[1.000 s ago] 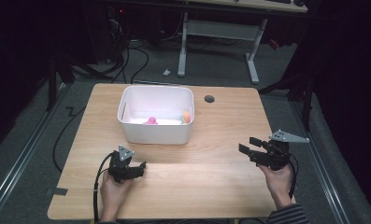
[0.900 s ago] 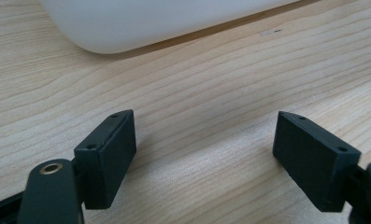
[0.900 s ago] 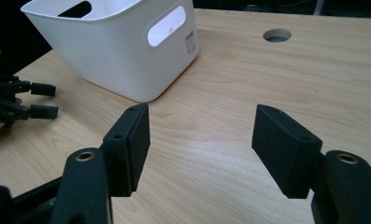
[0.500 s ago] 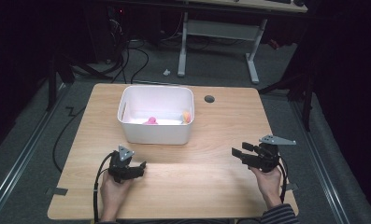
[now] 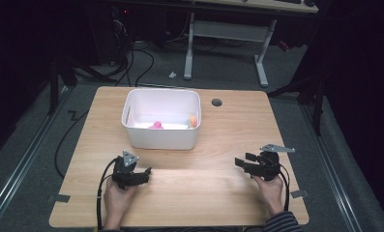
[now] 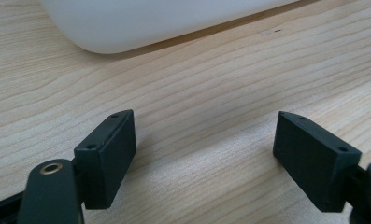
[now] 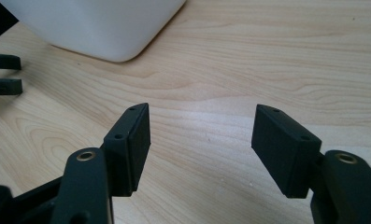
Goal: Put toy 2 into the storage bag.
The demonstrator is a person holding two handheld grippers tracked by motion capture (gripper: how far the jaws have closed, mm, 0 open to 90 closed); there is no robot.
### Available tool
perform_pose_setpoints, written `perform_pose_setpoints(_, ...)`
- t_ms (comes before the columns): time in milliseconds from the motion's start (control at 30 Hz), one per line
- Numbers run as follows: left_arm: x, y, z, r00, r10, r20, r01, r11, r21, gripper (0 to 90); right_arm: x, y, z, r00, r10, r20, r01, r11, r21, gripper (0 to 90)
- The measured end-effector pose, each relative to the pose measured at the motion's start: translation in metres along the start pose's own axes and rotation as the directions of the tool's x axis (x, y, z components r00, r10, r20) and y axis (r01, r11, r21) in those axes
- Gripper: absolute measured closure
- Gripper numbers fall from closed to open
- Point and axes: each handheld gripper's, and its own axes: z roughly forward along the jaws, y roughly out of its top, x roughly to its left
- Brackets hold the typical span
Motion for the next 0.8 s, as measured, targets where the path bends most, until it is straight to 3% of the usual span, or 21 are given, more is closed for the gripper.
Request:
perform_pose_setpoints(233, 0.000, 0.000, 0.000, 1.0000, 0.000, 0.000, 0.000, 1.0000, 0.000, 21.6, -0.002, -0.010, 0.017, 0.9991, -0.009, 0.042, 0.008, 1.000, 0.023, 38.3)
perform_pose_setpoints(467, 0.000, 0.000, 0.000, 1.0000, 0.000, 0.000, 0.000, 1.0000, 0.000, 21.6, 0.002, -0.016, 0.030, 0.9934, -0.064, 0.095, 0.058, 0.996, 0.064, 38.3)
perform_pose_setpoints(700, 0.000, 0.000, 0.000, 1.0000, 0.000, 0.001, 0.000, 1.0000, 0.000, 21.5, 0.010, -0.022, 0.041, 0.9727, -0.160, 0.168, 0.145, 0.984, 0.099, 37.8)
perform_pose_setpoints(800, 0.000, 0.000, 0.000, 1.0000, 0.001, 0.001, -0.001, 1.0000, 0.000, 21.5, 0.015, -0.025, 0.044, 0.9545, -0.223, 0.198, 0.207, 0.974, 0.097, 36.0)
